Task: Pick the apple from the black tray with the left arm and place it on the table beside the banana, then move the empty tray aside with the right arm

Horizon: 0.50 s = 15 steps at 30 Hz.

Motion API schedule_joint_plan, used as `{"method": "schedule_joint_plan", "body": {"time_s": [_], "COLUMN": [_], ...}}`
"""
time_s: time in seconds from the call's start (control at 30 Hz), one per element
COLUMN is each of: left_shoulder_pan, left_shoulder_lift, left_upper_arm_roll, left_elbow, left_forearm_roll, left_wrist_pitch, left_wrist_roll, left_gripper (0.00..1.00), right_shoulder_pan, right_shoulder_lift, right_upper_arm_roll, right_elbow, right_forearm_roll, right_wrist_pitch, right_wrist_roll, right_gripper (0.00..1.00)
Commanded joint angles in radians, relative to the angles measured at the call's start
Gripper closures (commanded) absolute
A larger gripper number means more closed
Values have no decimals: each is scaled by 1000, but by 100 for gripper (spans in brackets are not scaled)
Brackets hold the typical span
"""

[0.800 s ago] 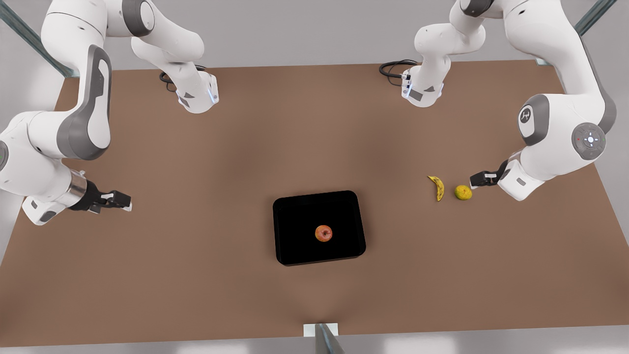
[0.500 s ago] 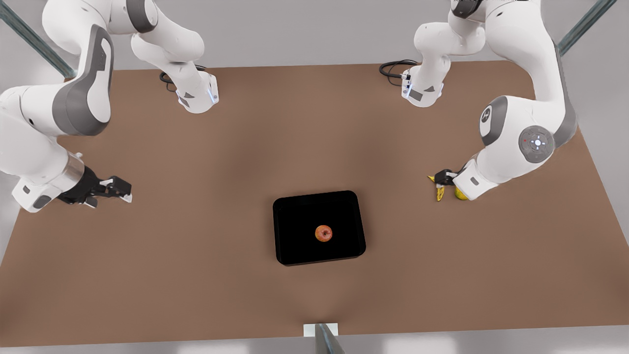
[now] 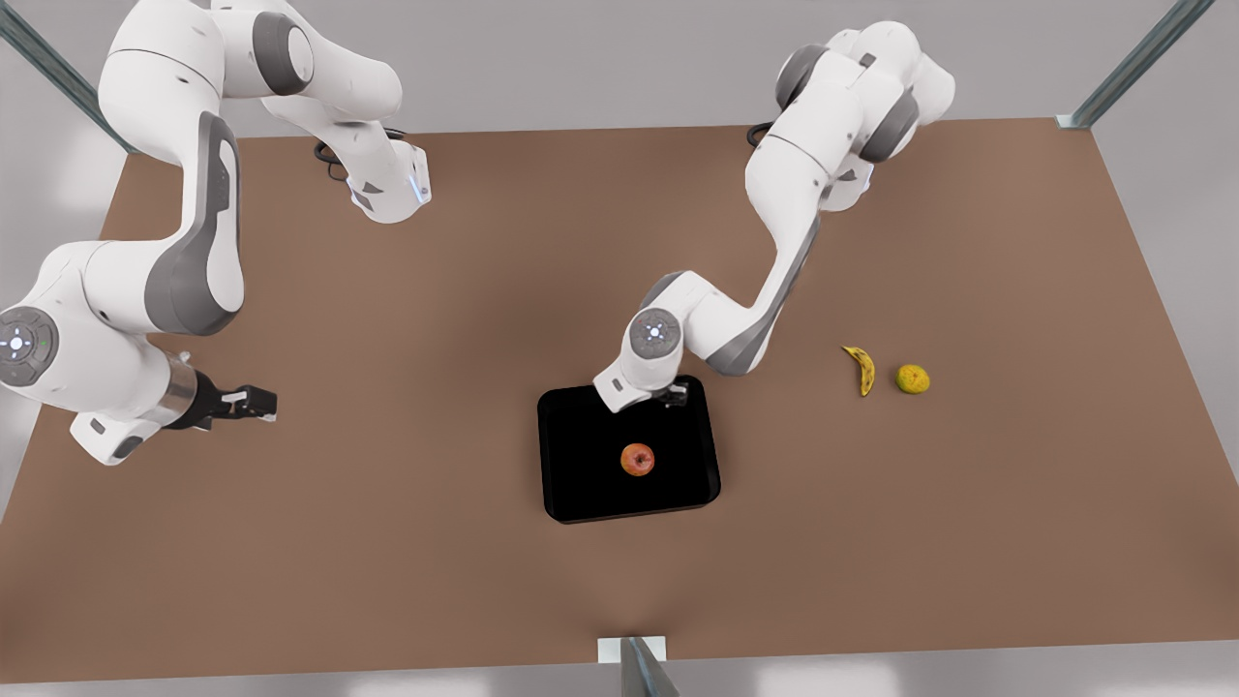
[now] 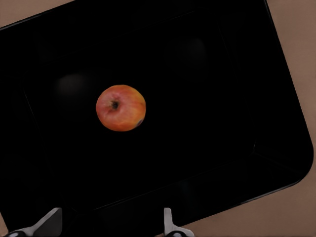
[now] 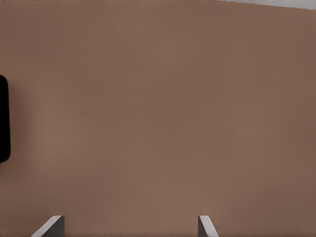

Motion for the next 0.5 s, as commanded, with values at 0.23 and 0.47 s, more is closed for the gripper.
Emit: {"method": "schedule_joint_plan", "body": {"time_s": [0.23, 0.47], "left_shoulder_pan": [54, 28], "left_shoulder_lift": [64, 118], "left_upper_arm_roll": [44, 41], "left_elbow": [4, 38], "left_forearm_roll": [-10, 2], "left_wrist_pitch": [408, 425], "left_wrist_roll": [-531, -492], "left_gripper": [0, 0], "right_shoulder_pan": [3, 3], "right_shoulder_lift": [-1, 0], "right_upper_arm_roll": [6, 6], "right_elbow": [0, 0], "right_forearm_roll": [1, 1], "right_wrist_pitch": [16, 18], "right_wrist_roll": [-3, -3], "right_gripper": [0, 0]}}
